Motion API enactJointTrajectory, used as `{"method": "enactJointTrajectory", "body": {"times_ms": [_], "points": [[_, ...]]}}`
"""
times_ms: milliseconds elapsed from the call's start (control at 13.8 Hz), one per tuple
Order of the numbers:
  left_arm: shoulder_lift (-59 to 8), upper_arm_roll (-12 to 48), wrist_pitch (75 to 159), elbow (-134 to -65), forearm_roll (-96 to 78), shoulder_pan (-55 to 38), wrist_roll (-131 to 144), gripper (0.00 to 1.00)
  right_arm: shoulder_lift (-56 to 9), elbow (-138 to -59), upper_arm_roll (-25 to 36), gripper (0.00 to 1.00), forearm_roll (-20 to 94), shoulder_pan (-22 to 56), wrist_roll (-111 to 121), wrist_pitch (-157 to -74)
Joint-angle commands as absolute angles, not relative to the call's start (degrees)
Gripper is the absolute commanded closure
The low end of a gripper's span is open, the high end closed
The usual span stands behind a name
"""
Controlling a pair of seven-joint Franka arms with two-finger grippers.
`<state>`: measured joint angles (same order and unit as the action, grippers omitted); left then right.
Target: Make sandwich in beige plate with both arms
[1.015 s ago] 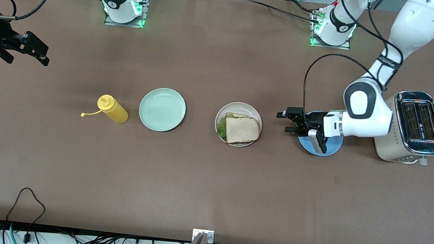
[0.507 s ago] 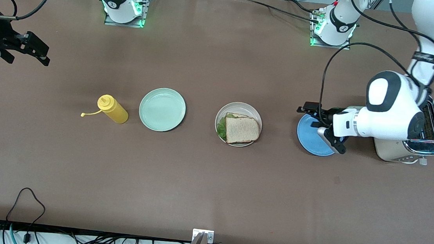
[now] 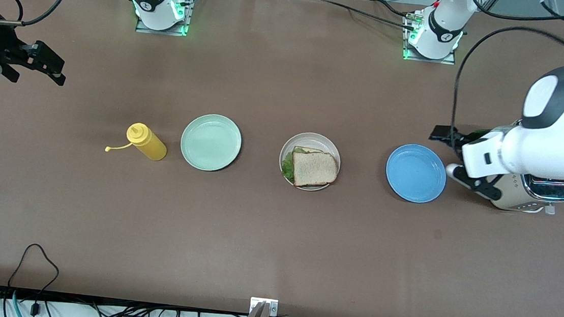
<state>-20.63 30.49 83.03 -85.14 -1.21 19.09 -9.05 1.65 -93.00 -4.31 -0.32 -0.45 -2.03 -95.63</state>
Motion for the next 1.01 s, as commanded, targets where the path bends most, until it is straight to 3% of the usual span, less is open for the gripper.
{"method": "enactJointTrajectory", "body": {"times_ms": [0, 217, 362, 580, 942], "points": [[-17.51, 27.19, 79.45, -81.47, 3.94, 14.61, -7.65, 0.0, 2.11, -92.55, -4.92, 0.0, -0.88, -0.79, -2.99, -95.19], [-12.06, 13.93, 80.76, -83.58, 3.96, 4.51, -5.9, 0.0, 2.11, -92.55, -4.92, 0.0, -0.88, -0.79, -2.99, -95.1], [-7.15, 8.72, 87.14, -88.65, 3.87, 1.16, -3.44, 0.0, 2.2, -92.55, -4.92, 0.0, -0.79, -0.79, -2.99, -95.1], [0.16, 3.36, 97.63, -98.51, 3.61, -1.93, -0.18, 0.0, 2.2, -92.46, -4.92, 0.0, -0.7, -0.79, -2.99, -95.18], [2.98, 1.14, 98.97, -100.37, 1.76, -3.25, 0.09, 0.0, 2.02, -92.46, -4.83, 0.0, -0.35, -0.97, -2.2, -94.92]]}}
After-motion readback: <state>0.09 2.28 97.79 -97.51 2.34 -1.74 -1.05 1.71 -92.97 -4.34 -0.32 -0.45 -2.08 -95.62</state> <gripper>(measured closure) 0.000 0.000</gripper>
